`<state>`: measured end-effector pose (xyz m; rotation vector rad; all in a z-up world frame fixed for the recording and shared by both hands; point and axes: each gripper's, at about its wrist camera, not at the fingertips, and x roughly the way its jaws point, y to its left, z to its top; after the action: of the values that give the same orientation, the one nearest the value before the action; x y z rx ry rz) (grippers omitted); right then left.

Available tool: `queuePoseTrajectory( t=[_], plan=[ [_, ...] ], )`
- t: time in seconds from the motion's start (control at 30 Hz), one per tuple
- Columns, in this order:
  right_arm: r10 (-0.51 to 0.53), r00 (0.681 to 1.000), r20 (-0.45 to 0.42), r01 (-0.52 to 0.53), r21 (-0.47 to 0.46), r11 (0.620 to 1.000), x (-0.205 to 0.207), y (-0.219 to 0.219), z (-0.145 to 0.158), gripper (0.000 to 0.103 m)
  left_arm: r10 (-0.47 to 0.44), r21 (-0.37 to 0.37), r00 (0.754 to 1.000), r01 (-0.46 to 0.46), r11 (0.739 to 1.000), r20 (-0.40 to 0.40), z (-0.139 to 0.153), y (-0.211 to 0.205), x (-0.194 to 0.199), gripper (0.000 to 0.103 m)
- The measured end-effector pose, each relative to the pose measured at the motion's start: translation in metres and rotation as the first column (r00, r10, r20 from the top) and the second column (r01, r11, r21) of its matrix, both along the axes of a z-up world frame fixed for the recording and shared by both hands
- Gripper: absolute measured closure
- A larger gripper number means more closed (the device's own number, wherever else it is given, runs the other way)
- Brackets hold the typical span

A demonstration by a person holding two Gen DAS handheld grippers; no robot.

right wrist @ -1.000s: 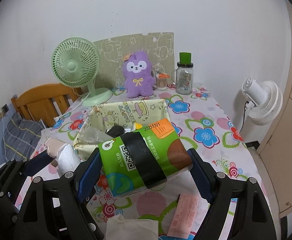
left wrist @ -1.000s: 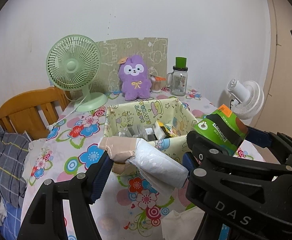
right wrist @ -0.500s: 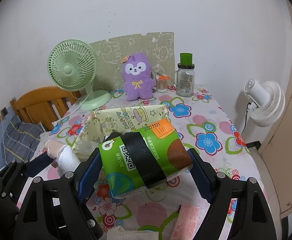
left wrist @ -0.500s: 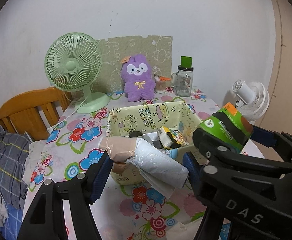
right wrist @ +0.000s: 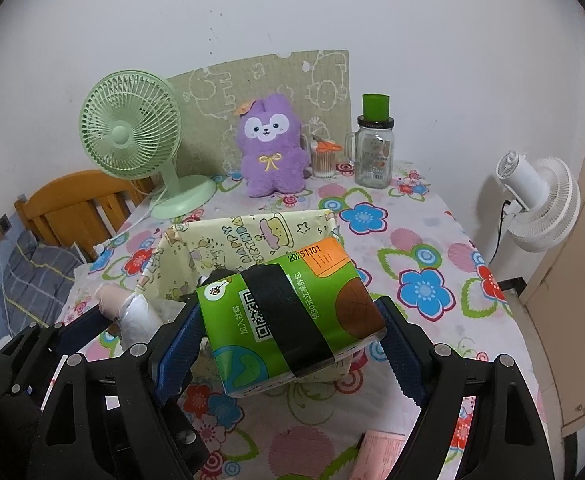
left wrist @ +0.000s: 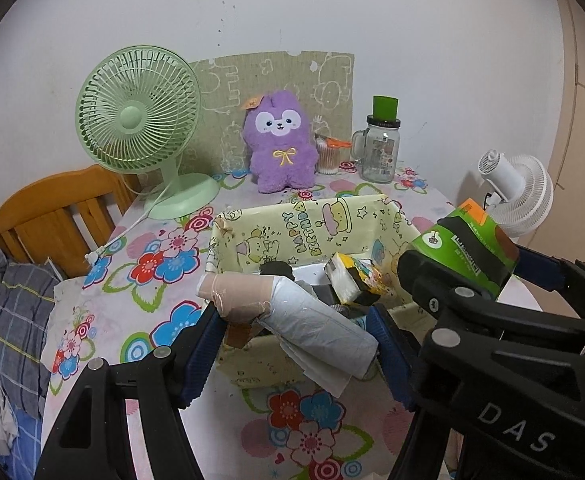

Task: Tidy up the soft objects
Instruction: 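Carry the white roll with left tool while right tool carries the green pack over the basket, then open left tool to drop the white roll in the basket while right tool releases the green pack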

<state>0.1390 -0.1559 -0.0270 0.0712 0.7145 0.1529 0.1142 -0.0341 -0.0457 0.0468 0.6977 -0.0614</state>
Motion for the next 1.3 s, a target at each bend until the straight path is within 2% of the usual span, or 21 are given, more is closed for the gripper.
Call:
queuePoseTrajectory(
  t=[0.5,0.7,0.77,0.97,1.3],
  plan=[
    [-0.015,1.000,0.001,0.015,0.008,1.000,0.036,-0.004,0.000,0.018,-0.019,-0.011,1.000,0.019,1.000,0.023,0.007,-0.005,0.039,0.028],
    [-0.016,1.000,-0.001,0.016,-0.009,1.000,0.050,-0.003,-0.001,0.018,-0.025,-0.031,1.000,0.025,0.999,-0.004,0.001,-0.006,0.057,0.028],
    [-0.015,1.000,-0.006,0.015,-0.010,1.000,0.054,-0.002,-0.003,0.018,-0.023,-0.039,1.000,0.022,0.999,-0.014,-0.001,-0.005,0.061,0.021],
    [-0.009,0.999,-0.030,0.009,-0.009,1.000,0.064,0.000,-0.012,0.018,-0.017,-0.051,0.999,0.016,0.999,-0.035,-0.008,0.001,0.068,0.010],
    [0.008,0.999,-0.052,-0.008,-0.009,1.000,0.076,0.007,-0.021,0.018,-0.032,-0.051,0.998,0.029,0.998,-0.057,-0.016,0.003,0.072,0.002]
  ],
)
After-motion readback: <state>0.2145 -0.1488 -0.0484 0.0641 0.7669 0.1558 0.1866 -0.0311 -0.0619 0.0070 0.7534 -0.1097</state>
